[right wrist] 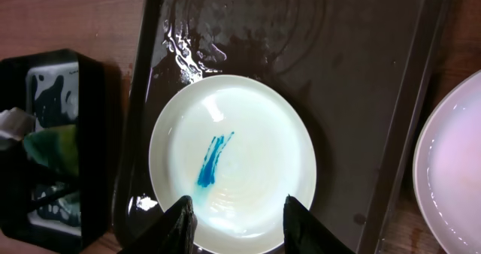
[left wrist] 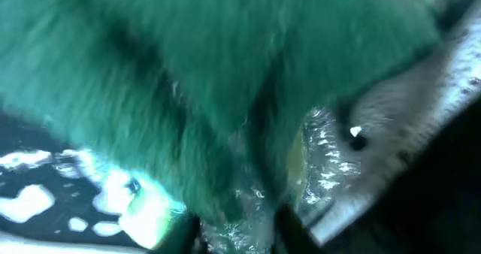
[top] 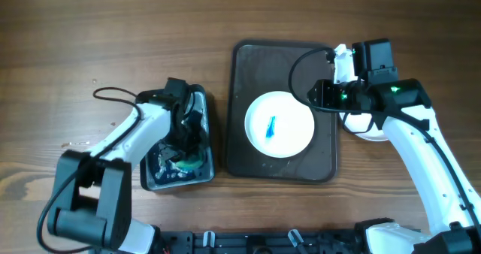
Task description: Clean dirty plates on tray and stack at the side
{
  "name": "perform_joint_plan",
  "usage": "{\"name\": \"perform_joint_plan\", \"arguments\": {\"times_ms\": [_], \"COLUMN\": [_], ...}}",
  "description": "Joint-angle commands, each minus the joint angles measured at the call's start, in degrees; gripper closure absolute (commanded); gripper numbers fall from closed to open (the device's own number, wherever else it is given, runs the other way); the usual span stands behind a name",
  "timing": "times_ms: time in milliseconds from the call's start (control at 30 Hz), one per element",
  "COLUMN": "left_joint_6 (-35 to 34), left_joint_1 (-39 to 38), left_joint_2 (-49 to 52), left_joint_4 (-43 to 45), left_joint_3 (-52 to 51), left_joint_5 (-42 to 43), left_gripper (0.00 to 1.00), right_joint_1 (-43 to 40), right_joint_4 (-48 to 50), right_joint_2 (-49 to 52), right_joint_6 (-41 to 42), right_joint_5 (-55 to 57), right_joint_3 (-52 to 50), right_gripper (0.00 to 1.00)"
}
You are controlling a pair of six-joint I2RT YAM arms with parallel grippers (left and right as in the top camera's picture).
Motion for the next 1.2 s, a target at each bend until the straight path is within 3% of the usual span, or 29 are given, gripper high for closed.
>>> {"name": "perform_joint_plan", "arguments": {"times_ms": [0, 200, 333, 400, 500, 700, 733, 767, 933, 1167], "left_joint_6": [-0.57, 0.37, 1.79, 1.75, 1.9, 3.82, 4.22, 4.57, 4.57, 4.61], "left_joint_1": [-1.46, 2.47, 5.95, 7.37, 7.54, 5.2, 4.85, 4.83, 7.32, 8.31], "left_joint_2": [6.47, 1.84, -2.93, -4.17, -3.85, -3.37, -3.37, -3.39, -3.67, -3.72], "left_joint_4": [1.53, -7.13, -12.24, -11.91, -9.05, 8.68, 9.7, 9.77, 3.72, -9.49], "left_joint_3": [-0.68, 5.16, 9.49, 9.49, 7.72, -3.76, -4.52, -4.48, 2.21, 13.55], "left_joint_5": [-1.92, -2.29, -6.14, -11.47, -15.87, -12.96, -12.72, -12.9, -12.83, -8.46], "left_gripper": [0.96, 0.95, 0.6, 0.54, 0.58, 0.65, 0.77, 0.96, 0.96, 0.45], "right_joint_1": [0.24, 0.24, 0.24, 0.24, 0.24, 0.24, 0.24, 0.24, 0.24, 0.24], "right_joint_4": [-0.11, -0.09, -0.09, -0.09, -0.09, -0.09, -0.09, -0.09, -0.48, -0.7], "right_joint_2": [-0.17, -0.17, -0.17, -0.17, -0.17, -0.17, -0.17, -0.17, -0.17, -0.17], "right_joint_6": [0.46, 0.46, 0.46, 0.48, 0.46, 0.46, 0.48, 0.46, 0.48, 0.46], "right_joint_5": [-1.01, -0.98, -0.98, -0.98, -0.98, -1.01, -1.01, -1.01, -1.01, -0.98], "right_joint_3": [0.35, 0.35, 0.35, 0.35, 0.35, 0.35, 0.35, 0.35, 0.35, 0.35], "right_gripper": [0.61, 0.61, 0.61, 0.61, 0.61, 0.66, 0.66, 0.66, 0.67, 0.67]}}
